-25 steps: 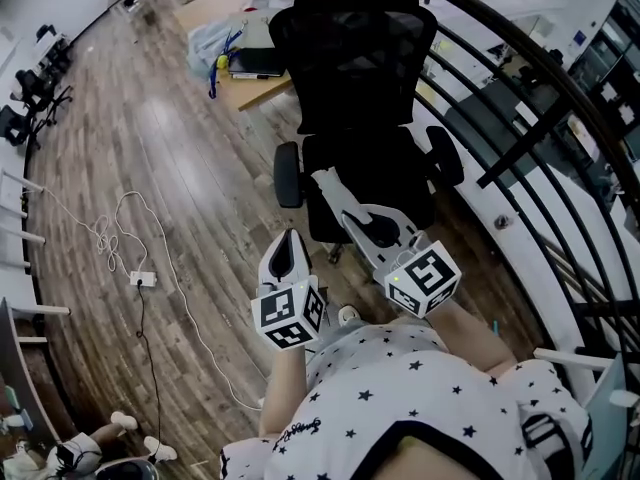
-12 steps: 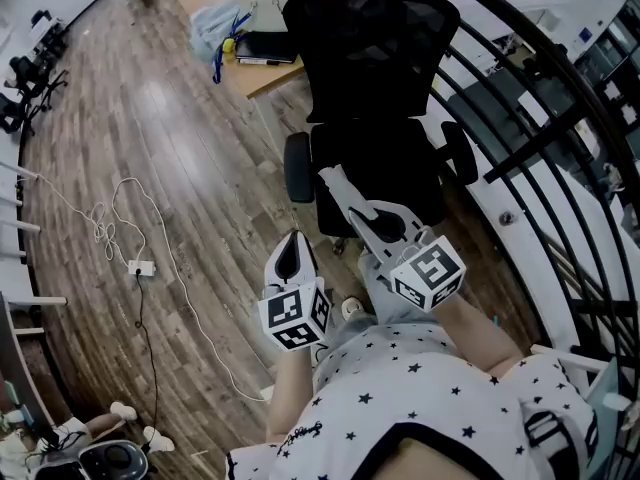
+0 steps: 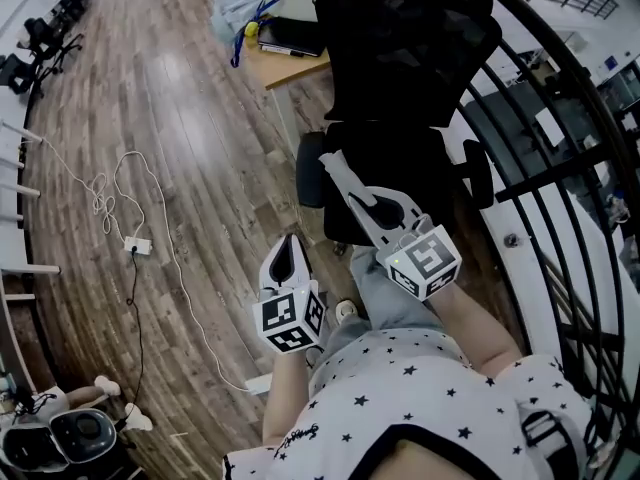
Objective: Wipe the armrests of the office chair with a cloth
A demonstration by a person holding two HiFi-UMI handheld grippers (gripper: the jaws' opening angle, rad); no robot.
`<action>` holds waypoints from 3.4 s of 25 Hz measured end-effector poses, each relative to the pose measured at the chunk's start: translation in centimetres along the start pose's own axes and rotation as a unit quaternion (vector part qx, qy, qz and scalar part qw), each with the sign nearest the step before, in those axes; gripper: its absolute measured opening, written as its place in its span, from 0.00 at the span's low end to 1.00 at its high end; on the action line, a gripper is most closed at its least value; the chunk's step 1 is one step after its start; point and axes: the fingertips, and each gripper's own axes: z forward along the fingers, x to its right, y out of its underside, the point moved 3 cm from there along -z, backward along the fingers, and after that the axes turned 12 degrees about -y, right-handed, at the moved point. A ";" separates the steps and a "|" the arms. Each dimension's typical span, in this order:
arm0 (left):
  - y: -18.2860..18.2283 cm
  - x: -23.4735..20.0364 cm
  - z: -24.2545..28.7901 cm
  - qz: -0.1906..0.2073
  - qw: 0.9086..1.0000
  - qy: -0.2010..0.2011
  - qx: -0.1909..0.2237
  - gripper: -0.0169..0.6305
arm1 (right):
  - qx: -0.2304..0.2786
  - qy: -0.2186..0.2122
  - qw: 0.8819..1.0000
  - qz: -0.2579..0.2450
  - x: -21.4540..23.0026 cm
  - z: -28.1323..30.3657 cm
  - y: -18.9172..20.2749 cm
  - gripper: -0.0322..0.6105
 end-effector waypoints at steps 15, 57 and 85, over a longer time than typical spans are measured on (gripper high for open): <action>2.4 1.1 8.4 -0.001 0.998 -0.022 -0.055 0.04 | -0.060 -0.009 0.998 0.010 11.4 7.0 5.8 0.09; 7.4 -0.7 18.6 -0.048 0.985 -0.066 -0.150 0.04 | -0.328 -0.078 0.939 -0.063 23.5 24.5 26.7 0.09; 8.7 -1.4 13.8 -0.058 0.983 -0.094 -0.149 0.04 | -0.361 -0.075 0.929 -0.029 19.6 23.3 27.2 0.09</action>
